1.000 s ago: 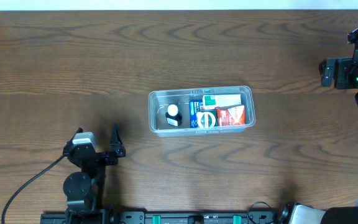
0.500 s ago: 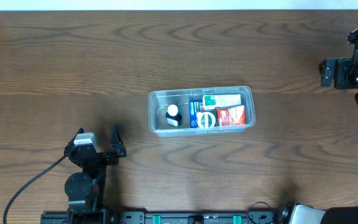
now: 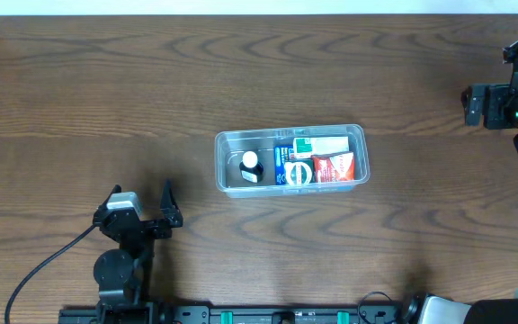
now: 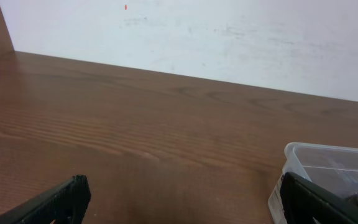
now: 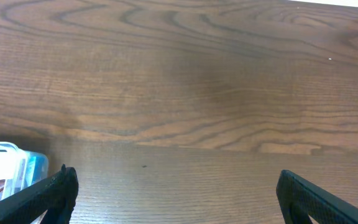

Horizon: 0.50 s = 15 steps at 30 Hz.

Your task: Pack container

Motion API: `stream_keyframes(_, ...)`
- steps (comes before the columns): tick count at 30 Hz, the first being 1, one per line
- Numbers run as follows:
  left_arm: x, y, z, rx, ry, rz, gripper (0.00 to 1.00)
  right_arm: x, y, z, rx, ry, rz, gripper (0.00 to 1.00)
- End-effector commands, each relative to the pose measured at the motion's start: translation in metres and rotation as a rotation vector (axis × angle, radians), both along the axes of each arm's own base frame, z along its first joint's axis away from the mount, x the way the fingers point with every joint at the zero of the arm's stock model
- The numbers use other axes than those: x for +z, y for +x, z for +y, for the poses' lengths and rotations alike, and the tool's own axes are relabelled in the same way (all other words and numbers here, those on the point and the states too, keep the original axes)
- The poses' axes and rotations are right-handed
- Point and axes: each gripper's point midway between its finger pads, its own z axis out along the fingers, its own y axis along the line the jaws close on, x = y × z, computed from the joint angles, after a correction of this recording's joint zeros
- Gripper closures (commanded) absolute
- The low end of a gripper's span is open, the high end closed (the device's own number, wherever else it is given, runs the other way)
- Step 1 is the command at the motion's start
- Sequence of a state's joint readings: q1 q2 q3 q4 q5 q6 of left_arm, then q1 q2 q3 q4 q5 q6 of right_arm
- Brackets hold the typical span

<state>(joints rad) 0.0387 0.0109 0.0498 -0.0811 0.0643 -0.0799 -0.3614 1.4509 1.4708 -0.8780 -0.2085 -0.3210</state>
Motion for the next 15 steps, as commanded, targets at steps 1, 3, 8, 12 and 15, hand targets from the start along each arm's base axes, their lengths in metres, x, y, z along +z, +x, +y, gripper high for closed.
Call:
stream_keyframes(1, -0.017, 0.001, 0.001, 0.005, 0.007, 0.036, 0.02, 0.002, 0.0, -0.004, -0.019, 0.011, -0.004, 0.01)
stream_keyframes(3, -0.017, 0.001, 0.001, 0.005, 0.007, 0.036, 0.02, 0.002, 0.0, -0.004, -0.019, 0.012, -0.004, 0.01)
stream_keyframes(8, -0.017, 0.001, 0.002, 0.006, 0.007, 0.036, 0.02, 0.002, 0.0, -0.004, -0.019, 0.012, -0.004, 0.01)
stream_keyframes(12, -0.017, 0.001, 0.001, 0.005, 0.007, 0.036, 0.02, 0.015, -0.006, -0.001, -0.017, -0.001, -0.037, 0.01)
stream_keyframes(15, -0.017, 0.001, 0.002, 0.006, 0.007, 0.036, 0.02, 0.044, -0.019, 0.006, -0.011, -0.03, -0.115, 0.01)
